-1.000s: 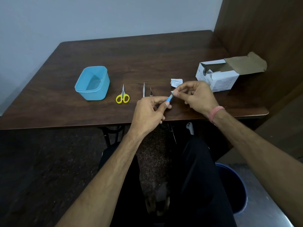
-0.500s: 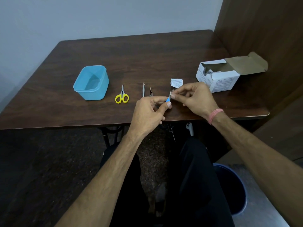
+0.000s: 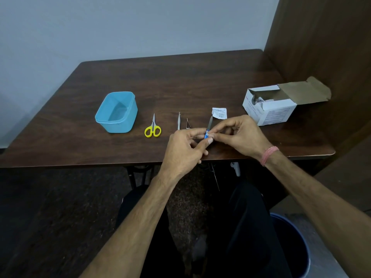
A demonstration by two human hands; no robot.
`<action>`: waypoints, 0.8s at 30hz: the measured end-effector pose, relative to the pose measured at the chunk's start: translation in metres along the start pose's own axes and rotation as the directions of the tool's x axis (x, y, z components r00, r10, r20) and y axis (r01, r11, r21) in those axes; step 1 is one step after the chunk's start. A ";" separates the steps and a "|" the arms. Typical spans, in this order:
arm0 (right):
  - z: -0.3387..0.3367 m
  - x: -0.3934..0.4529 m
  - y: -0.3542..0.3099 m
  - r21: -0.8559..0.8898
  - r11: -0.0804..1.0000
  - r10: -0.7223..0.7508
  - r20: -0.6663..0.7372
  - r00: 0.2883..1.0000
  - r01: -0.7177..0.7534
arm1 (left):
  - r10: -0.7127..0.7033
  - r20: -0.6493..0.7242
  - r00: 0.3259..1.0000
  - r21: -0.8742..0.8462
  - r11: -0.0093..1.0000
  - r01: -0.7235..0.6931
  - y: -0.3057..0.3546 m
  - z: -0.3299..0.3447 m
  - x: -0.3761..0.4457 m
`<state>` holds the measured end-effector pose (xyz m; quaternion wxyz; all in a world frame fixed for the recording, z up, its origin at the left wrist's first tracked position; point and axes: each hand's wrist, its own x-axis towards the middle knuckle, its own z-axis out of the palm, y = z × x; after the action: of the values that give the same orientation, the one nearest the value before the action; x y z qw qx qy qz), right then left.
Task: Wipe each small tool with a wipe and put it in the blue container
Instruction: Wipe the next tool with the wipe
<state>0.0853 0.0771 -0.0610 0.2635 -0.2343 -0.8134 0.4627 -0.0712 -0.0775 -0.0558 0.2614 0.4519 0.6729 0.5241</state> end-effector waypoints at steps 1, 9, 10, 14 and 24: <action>0.000 0.000 0.001 -0.002 1.000 0.000 0.003 1.000 0.000 | 0.002 0.001 1.000 0.002 1.000 -0.002 0.000 0.000 0.000; -0.003 0.002 0.000 0.059 0.998 0.013 -0.026 1.000 -0.011 | -0.028 0.025 0.999 -0.016 0.999 0.028 -0.005 -0.001 0.004; -0.003 0.001 0.000 0.068 0.998 0.012 -0.013 1.000 -0.011 | -0.033 0.026 0.999 -0.023 0.999 0.033 -0.006 -0.001 0.004; -0.003 0.001 -0.003 0.066 0.998 0.021 -0.024 0.999 -0.020 | -0.045 0.027 0.999 -0.040 0.998 0.046 -0.007 -0.001 0.004; -0.009 0.000 -0.008 0.089 0.995 0.036 0.069 0.997 -0.042 | -0.048 0.027 0.999 -0.094 0.994 0.050 -0.008 0.000 0.004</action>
<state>0.0904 0.0792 -0.0503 0.2370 -0.2223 -0.7953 0.5117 -0.0758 -0.0746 -0.0633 0.3035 0.4288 0.6549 0.5433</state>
